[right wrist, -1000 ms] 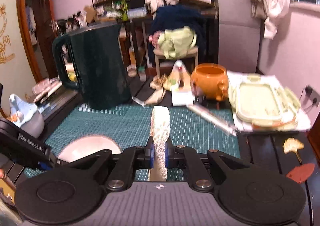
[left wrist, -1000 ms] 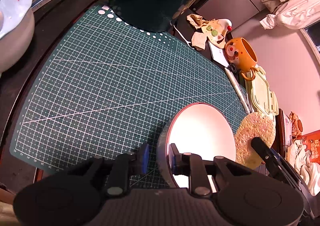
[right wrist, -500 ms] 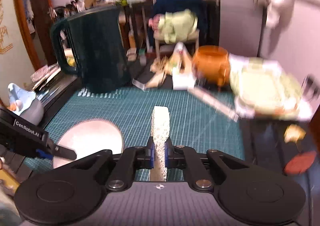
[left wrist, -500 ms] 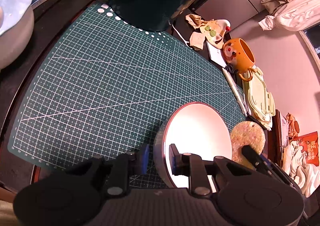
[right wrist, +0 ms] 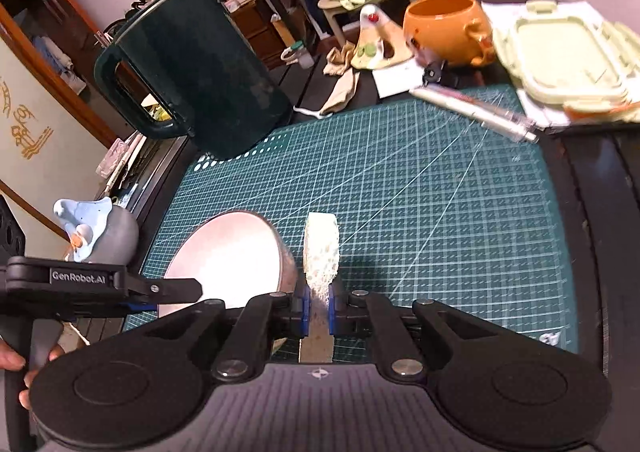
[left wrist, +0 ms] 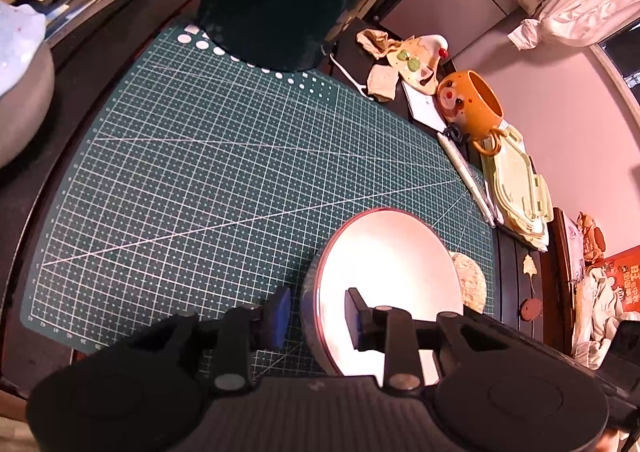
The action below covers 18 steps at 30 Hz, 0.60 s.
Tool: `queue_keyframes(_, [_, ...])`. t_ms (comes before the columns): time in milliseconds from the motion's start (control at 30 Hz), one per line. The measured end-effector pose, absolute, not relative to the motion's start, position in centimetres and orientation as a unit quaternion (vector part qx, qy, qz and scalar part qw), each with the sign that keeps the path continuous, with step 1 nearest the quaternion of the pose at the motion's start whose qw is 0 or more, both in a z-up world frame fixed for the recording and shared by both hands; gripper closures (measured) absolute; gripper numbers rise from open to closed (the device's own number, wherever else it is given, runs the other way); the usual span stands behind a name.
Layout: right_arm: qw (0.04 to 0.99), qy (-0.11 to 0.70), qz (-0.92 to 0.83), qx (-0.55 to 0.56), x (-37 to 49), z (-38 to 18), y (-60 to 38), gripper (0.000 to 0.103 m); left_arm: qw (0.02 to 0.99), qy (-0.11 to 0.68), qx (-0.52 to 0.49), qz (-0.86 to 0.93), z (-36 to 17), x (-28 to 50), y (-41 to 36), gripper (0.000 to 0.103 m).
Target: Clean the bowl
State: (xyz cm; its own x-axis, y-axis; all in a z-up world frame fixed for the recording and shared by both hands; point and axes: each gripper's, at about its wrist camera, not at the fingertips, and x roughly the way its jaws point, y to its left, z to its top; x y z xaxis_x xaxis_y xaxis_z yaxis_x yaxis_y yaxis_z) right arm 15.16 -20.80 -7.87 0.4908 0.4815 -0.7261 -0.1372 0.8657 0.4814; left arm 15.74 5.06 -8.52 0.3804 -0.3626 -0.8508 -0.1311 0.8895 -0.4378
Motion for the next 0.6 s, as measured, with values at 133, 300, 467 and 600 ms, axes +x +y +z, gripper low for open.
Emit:
queue_keyframes(133, [0.821, 0.483, 0.184, 0.244, 15.5, -8.3, -22.2, 0.095, 0.801, 0.555, -0.213, -0.071, -8.7, 15.8, 4.7, 0.077])
queue_keyframes(300, [0.815, 0.477, 0.189, 0.267, 15.3, -7.7, -23.0, 0.095, 0.799, 0.559, -0.207, -0.074, -9.0, 15.8, 4.3, 0.077])
queue_keyframes(467, [0.815, 0.462, 0.196, 0.288, 15.2, -6.6, -23.8, 0.095, 0.799, 0.562, -0.199, -0.08, -9.1, 15.7, 3.7, 0.077])
queue_keyframes(600, [0.822, 0.444, 0.199, 0.296, 15.0, -5.4, -24.9, 0.095, 0.799, 0.562, -0.198, -0.079, -9.1, 15.8, 3.7, 0.077])
